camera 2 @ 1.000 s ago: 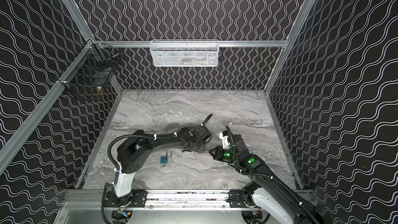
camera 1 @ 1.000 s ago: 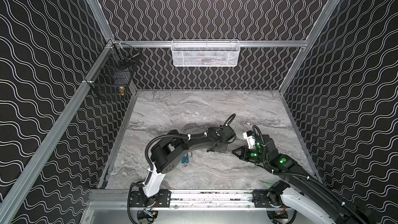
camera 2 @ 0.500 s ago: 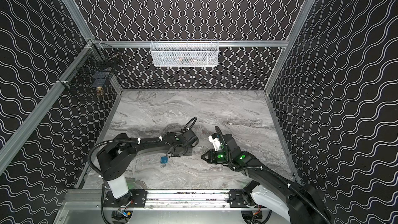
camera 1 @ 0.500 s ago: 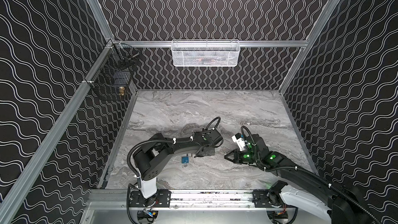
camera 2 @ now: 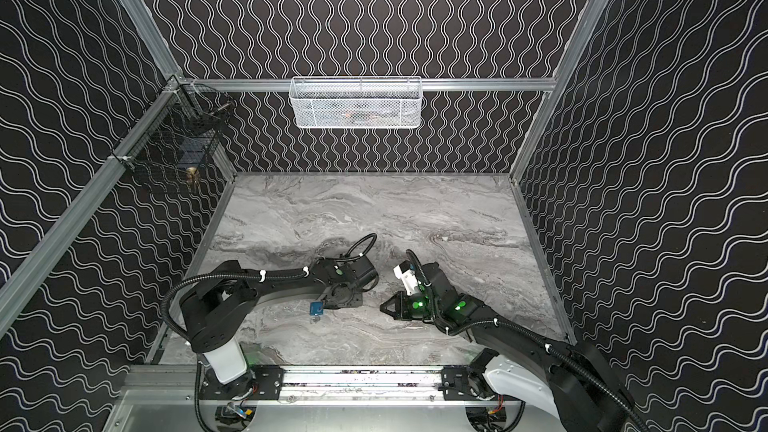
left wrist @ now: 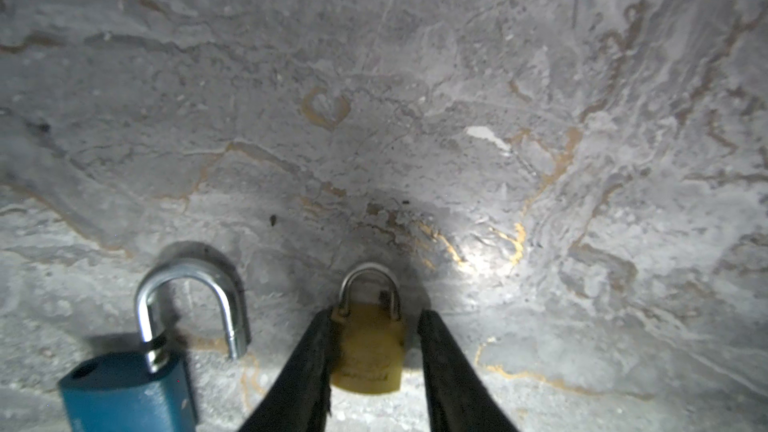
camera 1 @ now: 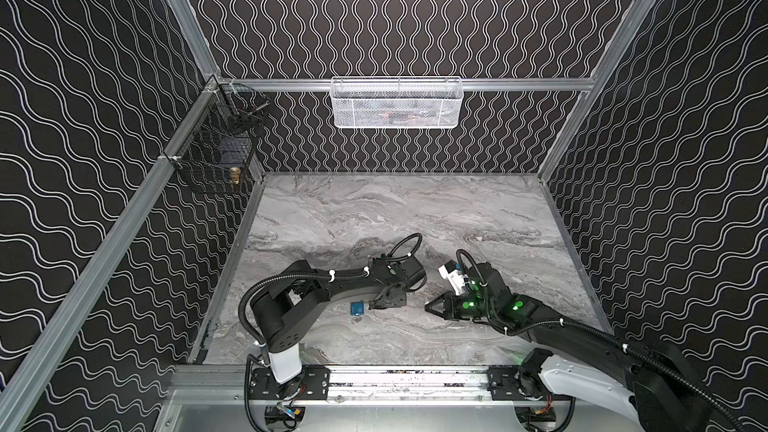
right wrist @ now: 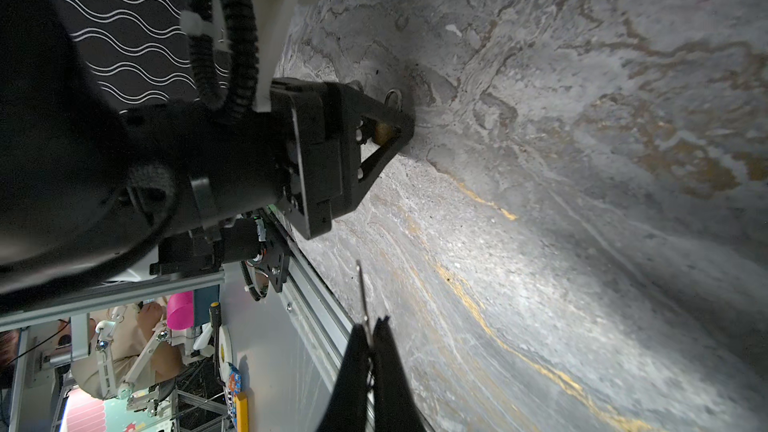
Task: Unlock with the key
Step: 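Lift the brass padlock with the left gripper while the right holds the key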
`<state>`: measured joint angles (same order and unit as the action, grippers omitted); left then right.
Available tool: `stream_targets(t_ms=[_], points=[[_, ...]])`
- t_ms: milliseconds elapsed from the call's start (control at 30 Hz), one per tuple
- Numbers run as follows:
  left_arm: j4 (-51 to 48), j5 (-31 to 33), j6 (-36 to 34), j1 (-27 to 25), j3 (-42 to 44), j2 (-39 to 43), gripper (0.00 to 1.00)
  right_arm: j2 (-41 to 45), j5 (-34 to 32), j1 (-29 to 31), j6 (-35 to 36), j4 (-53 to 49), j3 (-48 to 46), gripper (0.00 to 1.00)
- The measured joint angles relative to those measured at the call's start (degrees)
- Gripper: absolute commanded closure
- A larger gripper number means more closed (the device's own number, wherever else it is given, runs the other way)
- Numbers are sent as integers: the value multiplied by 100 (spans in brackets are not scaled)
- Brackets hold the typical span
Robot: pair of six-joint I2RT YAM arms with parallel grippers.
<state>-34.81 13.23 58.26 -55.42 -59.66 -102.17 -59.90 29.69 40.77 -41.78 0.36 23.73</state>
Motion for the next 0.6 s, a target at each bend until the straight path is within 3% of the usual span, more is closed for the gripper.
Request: stream_targets(t_ms=[300, 600], points=[[22, -26, 0, 0, 33, -24, 61, 46, -28, -2, -4, 11, -9, 100], [-4, -2, 2, 2, 37, -33, 69, 11, -26, -2, -26, 83, -11, 100]])
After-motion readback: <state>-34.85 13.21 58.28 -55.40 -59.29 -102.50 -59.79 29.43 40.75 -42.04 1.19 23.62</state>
